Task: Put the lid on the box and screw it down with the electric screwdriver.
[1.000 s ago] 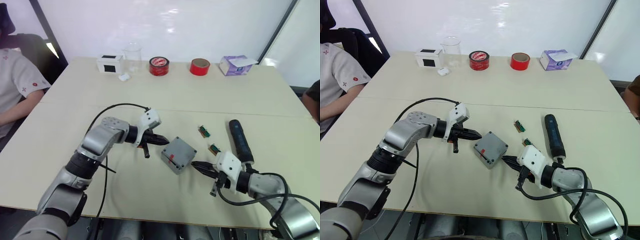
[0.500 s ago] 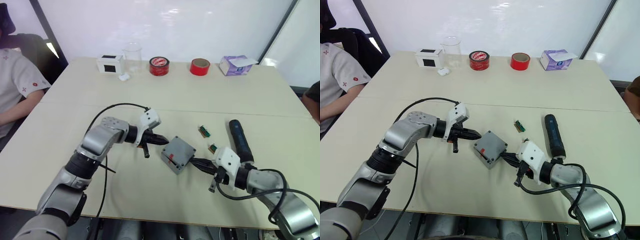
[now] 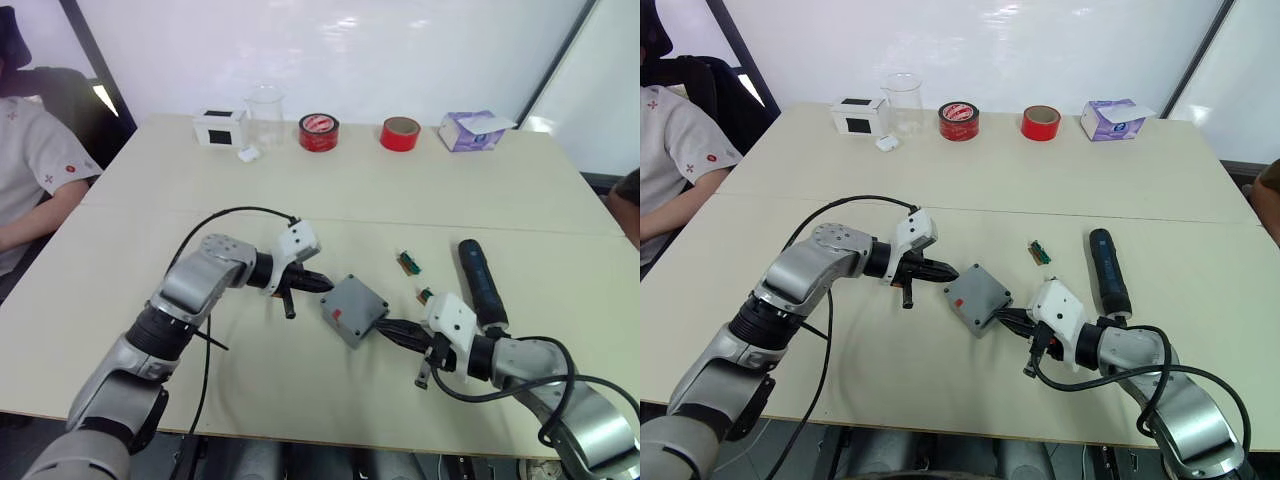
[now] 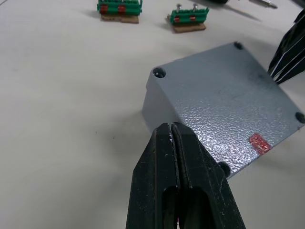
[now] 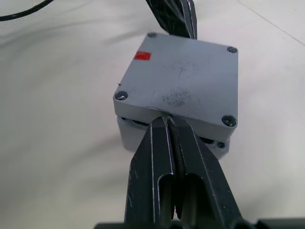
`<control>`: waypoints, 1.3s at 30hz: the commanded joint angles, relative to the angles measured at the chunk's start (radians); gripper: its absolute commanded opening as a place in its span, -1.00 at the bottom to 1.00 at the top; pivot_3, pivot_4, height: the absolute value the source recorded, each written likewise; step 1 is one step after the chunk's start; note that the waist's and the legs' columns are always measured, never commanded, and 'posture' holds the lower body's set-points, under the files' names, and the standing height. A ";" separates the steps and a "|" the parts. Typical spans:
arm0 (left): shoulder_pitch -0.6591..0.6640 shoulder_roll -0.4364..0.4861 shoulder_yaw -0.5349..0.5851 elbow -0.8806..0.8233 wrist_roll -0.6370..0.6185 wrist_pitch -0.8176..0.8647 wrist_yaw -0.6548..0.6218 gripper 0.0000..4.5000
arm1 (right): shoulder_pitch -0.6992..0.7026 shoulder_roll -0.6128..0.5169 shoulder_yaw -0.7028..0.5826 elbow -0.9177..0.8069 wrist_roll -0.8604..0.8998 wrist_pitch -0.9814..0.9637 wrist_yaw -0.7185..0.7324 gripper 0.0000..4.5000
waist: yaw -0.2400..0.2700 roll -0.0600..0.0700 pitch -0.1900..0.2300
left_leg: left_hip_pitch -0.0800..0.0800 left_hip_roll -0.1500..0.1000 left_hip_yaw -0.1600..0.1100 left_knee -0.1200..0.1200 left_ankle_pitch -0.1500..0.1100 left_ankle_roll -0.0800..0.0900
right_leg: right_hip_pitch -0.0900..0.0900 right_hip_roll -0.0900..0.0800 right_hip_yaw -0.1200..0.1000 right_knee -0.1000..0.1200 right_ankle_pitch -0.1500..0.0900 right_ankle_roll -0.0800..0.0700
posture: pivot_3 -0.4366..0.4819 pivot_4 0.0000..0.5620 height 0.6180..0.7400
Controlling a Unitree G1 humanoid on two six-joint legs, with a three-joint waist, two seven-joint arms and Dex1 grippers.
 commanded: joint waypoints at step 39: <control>-0.019 -0.074 -0.047 0.009 0.051 -0.056 -0.038 -1.00 | 0.057 -0.016 -0.023 0.040 -0.032 -0.128 0.012 -0.98 | 0.000 0.000 0.000 | 0.000 -0.001 0.000 0.000 0.000 0.000 | 0.000 0.000 0.000 0.000 0.000 0.000 | -0.05 -0.47 1.00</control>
